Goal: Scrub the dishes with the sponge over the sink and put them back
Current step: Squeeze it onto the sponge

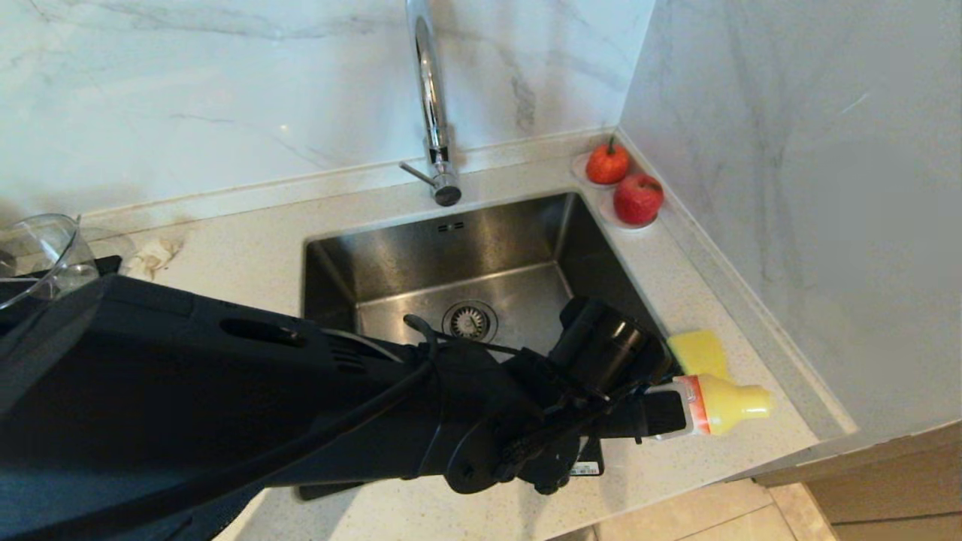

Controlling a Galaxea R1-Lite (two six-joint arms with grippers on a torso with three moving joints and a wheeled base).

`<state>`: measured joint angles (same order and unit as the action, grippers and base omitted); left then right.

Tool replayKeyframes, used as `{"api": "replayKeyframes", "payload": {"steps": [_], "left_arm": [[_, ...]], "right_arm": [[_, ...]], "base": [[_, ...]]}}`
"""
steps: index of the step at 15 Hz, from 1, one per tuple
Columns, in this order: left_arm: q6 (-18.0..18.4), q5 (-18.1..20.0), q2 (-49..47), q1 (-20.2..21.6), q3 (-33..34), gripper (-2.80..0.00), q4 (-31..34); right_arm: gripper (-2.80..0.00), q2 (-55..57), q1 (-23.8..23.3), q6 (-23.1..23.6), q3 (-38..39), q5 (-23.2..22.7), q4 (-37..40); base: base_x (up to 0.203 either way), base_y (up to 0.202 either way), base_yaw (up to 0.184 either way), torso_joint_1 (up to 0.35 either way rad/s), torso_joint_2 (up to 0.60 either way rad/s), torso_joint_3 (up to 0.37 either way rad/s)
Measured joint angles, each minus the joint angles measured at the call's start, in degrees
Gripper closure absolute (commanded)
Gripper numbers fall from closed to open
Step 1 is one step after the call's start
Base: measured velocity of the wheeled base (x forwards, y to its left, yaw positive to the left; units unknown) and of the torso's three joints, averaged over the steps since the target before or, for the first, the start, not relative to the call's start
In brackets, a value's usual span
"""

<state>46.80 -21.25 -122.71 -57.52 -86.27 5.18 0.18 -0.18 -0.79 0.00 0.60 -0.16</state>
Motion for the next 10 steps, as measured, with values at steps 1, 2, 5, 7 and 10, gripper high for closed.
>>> {"api": "replayKeyframes", "payload": {"steps": [1,2,5,7,10], "left_arm": [[0.0,-0.6,-0.4,0.0,-0.4,0.00,0.7],[0.1,-1.3,-0.9,0.0,-1.0,0.00,0.8],[0.1,-3.6,-3.2,0.0,-4.2,0.00,1.1],[0.1,-5.5,-4.8,0.0,-7.3,0.00,3.3],[0.0,-8.8,-6.9,0.0,-11.9,0.00,8.9]], "right_arm": [[0.00,0.0,0.0,0.0,0.0,0.0,0.0],[0.00,0.0,0.0,0.0,0.0,0.0,0.0],[0.00,0.0,0.0,0.0,0.0,0.0,0.0],[0.00,0.0,0.0,0.0,0.0,0.0,0.0],[0.00,0.0,0.0,0.0,0.0,0.0,0.0]], "base": [[0.000,0.000,0.000,0.000,0.00,0.000],[0.000,0.000,0.000,0.000,0.00,0.000],[0.000,0.000,0.000,0.000,0.00,0.000],[0.000,0.000,0.000,0.000,0.00,0.000],[0.000,0.000,0.000,0.000,0.00,0.000]]}}
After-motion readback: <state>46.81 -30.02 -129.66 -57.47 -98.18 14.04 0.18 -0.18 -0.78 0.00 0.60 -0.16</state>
